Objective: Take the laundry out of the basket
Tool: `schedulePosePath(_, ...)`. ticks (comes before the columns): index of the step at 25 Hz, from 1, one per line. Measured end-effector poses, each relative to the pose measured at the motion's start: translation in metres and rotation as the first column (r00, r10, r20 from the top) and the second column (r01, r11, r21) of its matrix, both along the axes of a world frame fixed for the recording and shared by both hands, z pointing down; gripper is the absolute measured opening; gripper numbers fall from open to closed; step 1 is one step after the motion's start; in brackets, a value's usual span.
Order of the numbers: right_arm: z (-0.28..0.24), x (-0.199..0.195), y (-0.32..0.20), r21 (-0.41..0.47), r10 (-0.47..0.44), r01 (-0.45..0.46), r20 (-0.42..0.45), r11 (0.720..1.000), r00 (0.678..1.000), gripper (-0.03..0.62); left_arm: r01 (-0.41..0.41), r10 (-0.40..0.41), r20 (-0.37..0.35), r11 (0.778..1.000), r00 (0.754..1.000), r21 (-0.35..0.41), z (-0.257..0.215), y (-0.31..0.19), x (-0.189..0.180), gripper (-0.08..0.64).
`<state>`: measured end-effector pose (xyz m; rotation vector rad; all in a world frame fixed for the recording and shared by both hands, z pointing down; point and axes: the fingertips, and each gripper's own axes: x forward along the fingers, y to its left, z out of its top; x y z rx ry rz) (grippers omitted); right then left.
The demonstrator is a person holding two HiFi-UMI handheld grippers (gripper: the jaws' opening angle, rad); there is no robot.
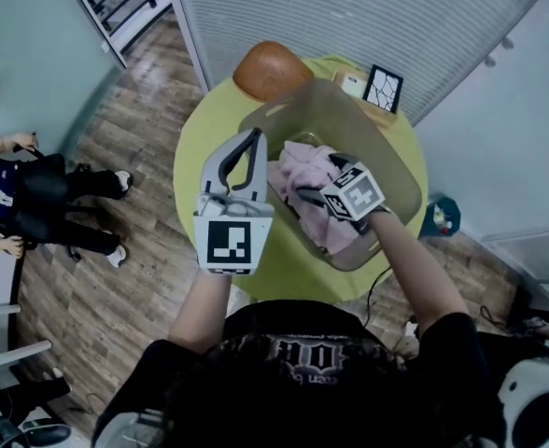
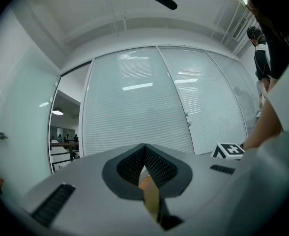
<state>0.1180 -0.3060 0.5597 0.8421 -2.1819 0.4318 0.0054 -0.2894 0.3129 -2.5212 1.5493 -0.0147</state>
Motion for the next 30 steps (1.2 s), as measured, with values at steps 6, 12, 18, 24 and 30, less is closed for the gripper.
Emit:
schedulePosePath(6,0.022,0.005,0.003,-0.066,-0.002,-0.001,-0.039,0.998,0.999,0.465,0.011,-0.011,0.006,1.0,1.0,-0.012,0.004,-0.001,-0.001,-0.002)
schedulePosePath(12,0.027,0.007,-0.001,-0.1,-0.005,0.003,-0.022,0.995,1.0,0.463,0.027,-0.027,0.004,1.0,1.0,-0.006,0.004,-0.003,-0.004,-0.002)
schedulePosePath(18,0.026,0.01,-0.003,-0.093,-0.01,0.006,-0.034,0.996,0.999,0.454,0.026,-0.025,0.013,0.999,1.0,-0.02,0.005,-0.003,-0.004,-0.002)
schedulePosePath(24,0.017,0.01,-0.004,-0.09,-0.007,0.003,-0.043,0.996,0.999,0.336,0.027,-0.027,0.003,0.999,1.0,-0.019,0.006,-0.002,-0.005,-0.002)
schedulePosePath(30,0.013,0.004,0.001,-0.093,-0.024,0.019,-0.047,0.996,0.999,0.201,0.019,-0.019,0.011,1.0,1.0,-0.015,0.006,-0.001,-0.003,-0.002)
